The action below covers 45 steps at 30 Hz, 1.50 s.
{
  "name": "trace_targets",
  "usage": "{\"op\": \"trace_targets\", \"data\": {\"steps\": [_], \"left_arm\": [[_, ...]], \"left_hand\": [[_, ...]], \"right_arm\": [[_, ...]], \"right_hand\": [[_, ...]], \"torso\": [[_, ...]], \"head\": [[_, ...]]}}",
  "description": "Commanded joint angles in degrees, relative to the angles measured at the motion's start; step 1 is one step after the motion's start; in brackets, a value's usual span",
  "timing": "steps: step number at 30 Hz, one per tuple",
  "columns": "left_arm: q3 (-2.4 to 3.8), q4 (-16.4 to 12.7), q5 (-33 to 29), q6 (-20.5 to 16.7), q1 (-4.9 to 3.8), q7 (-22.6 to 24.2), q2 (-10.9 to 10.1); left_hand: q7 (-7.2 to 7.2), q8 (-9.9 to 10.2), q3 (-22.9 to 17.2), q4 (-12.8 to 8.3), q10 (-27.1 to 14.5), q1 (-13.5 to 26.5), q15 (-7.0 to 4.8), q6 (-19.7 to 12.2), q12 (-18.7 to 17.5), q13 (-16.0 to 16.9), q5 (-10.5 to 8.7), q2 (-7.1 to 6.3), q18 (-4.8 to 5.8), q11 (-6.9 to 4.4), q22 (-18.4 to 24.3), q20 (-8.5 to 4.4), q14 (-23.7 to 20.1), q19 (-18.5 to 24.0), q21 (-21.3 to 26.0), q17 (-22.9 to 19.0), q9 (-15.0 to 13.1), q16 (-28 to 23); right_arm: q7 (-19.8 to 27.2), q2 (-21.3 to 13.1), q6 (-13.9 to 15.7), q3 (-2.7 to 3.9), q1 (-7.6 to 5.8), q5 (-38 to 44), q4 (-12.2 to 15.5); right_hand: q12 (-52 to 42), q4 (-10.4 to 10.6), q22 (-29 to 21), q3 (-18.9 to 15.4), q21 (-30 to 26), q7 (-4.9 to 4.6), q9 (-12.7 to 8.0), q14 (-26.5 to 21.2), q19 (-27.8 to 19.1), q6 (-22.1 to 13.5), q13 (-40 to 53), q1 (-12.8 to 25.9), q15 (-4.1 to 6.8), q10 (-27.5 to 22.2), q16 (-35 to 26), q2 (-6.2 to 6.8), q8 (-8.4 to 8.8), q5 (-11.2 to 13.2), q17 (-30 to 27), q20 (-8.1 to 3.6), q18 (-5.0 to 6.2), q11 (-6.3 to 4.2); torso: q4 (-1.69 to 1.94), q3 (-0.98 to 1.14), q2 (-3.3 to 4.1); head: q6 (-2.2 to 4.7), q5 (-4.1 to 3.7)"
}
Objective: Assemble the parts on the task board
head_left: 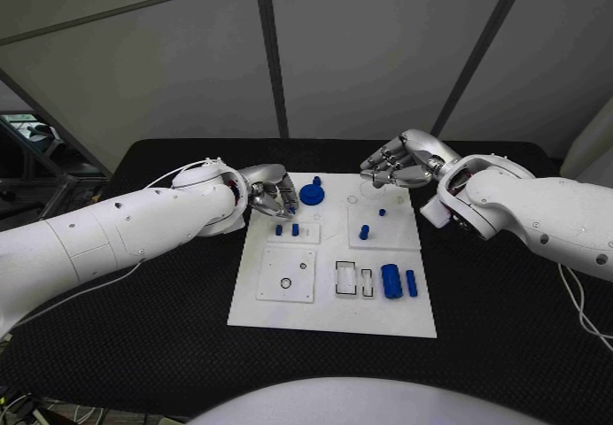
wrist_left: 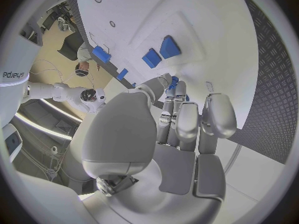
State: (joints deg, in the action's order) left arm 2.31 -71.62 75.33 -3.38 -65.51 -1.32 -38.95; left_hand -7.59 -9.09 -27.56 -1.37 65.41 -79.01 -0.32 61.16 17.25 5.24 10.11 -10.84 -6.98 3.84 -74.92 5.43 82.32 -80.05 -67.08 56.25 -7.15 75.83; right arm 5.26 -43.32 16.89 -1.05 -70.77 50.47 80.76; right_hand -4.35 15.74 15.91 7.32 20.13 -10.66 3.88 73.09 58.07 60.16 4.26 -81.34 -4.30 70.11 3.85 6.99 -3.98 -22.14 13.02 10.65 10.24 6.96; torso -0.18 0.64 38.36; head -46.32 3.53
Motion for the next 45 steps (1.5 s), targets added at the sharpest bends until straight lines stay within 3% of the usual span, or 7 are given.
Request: {"op": "trace_targets", "data": {"steps": [1, 31, 35, 38, 41, 45], "left_arm": [[0.02, 0.1, -0.3, 0.3, -0.05, -0.7, 0.2], [-0.01, -0.3, -0.3, 0.7, -0.04, -1.0, -0.4], [-0.01, -0.5, -0.3, 0.3, -0.03, -1.0, -0.7], [0.0, -0.7, -0.3, 0.0, -0.02, -1.0, -1.0], [0.01, -1.0, -0.3, -0.5, -0.02, -0.8, -1.5], [0.11, -1.6, -1.4, -2.0, -0.01, 0.0, -2.8]], "left_hand": [[-0.32, 1.1, 0.5, 0.0, -1.2, 0.8, 0.0, -1.8, -0.5, 0.0, -0.17, -0.2, 1.74, 0.34, -1.1, -0.13, -0.3, 0.0, 0.5, -0.3, 0.6, -0.4], [-0.44, 3.3, 1.9, -0.3, -5.0, 1.1, 0.61, -4.8, -1.6, 0.0, -0.08, -1.34, 1.69, 1.14, -1.0, 0.47, -0.6, 0.1, 1.1, -1.5, 1.8, -0.5], [-0.17, 4.4, 2.8, -0.4, -6.4, 1.0, 0.91, -6.6, -1.6, 0.1, -0.07, -1.27, 1.68, 1.48, -1.0, 0.74, -0.6, 0.1, 1.2, -1.7, 2.4, -0.4], [-0.12, 4.6, 3.1, -0.5, -6.7, 0.9, 0.97, -7.1, -1.5, 0.2, -0.06, -1.2, 1.67, 1.56, -1.0, 0.82, -0.6, 0.1, 1.3, -1.8, 2.6, -0.3], [-0.18, 4.7, 3.4, -0.5, -7.0, 0.9, 1.01, -7.3, -1.5, 0.2, -0.04, -1.15, 1.63, 1.61, -0.9, 0.86, -0.7, 0.1, 1.5, -1.9, 2.7, -0.3], [-0.37, 4.9, 4.1, -0.4, -8.2, 0.8, 1.22, -7.8, -1.6, 0.2, -0.02, -0.96, 1.42, 1.88, -0.3, 1.02, -1.1, 0.6, 2.6, -3.1, 3.0, -0.7]], "right_arm": [[0.1, 0.0, -0.3, 0.02, -0.09, -0.2, 0.0], [0.0, -0.2, -0.2, 0.02, -0.01, -0.2, -0.1], [-0.3, -0.3, -0.1, 0.02, 0.01, 0.1, -0.4], [-0.5, -0.4, 0.1, 0.02, 0.02, 1.3, -0.7], [-0.9, -0.5, 0.3, 0.02, 0.02, 3.9, -1.1], [-1.6, -0.8, 0.5, 0.02, 0.03, 9.9, -1.6]], "right_hand": [[-0.2, 0.2, -0.1, 0.2, -0.3, -0.13, 0.0, -0.3, 0.3, -0.4, -0.1, 0.3, -0.09, -0.3, -0.1, -0.09, 0.11, -0.4, -0.1, 0.02, 0.19, 0.07], [-0.2, 0.2, -0.1, 0.1, -0.4, -0.15, 0.0, -0.4, 0.3, -0.4, -0.1, 0.4, -0.11, -0.3, -0.1, -0.15, 0.12, -0.4, -0.1, 0.03, 0.18, 0.09], [-0.2, -0.1, -0.2, 0.2, -0.6, -0.2, 0.0, -0.6, 0.3, -0.6, -0.1, 0.1, -0.16, -0.6, -0.2, 0.02, 0.18, -0.4, -0.2, 0.06, 0.17, 0.14], [-0.1, -0.9, -0.4, 0.6, -0.8, -0.24, 0.0, -0.8, 0.3, -0.7, -0.2, -1.1, -0.18, -0.9, -0.2, 0.28, 0.14, -0.1, -0.3, 0.06, 0.16, 0.2], [-0.1, -3.1, -0.3, 1.6, -0.6, -0.15, 0.1, 0.0, 0.9, -0.3, -0.2, -3.9, 0.19, -1.1, 0.3, 0.62, -0.09, 1.7, -0.1, -0.29, 0.25, 0.05], [-0.8, -5.6, 1.6, 2.6, 2.7, 0.56, 0.2, 5.5, 4.9, 0.7, 0.1, -6.3, 2.0, 0.4, 3.4, 0.67, -0.41, 3.6, 1.5, -2.14, 0.27, -0.8]], "torso": [[0.03, 0.0, 0.02], [0.04, -0.04, -0.08], [0.08, -0.05, -0.08], [0.04, -0.07, -0.05], [-0.02, -0.08, -0.08], [0.04, -0.04, -0.18]], "head": [[-0.1, -0.02], [-0.12, -0.03], [-0.05, 0.01], [-0.02, 0.06], [0.06, 0.05], [0.2, 0.2]]}}
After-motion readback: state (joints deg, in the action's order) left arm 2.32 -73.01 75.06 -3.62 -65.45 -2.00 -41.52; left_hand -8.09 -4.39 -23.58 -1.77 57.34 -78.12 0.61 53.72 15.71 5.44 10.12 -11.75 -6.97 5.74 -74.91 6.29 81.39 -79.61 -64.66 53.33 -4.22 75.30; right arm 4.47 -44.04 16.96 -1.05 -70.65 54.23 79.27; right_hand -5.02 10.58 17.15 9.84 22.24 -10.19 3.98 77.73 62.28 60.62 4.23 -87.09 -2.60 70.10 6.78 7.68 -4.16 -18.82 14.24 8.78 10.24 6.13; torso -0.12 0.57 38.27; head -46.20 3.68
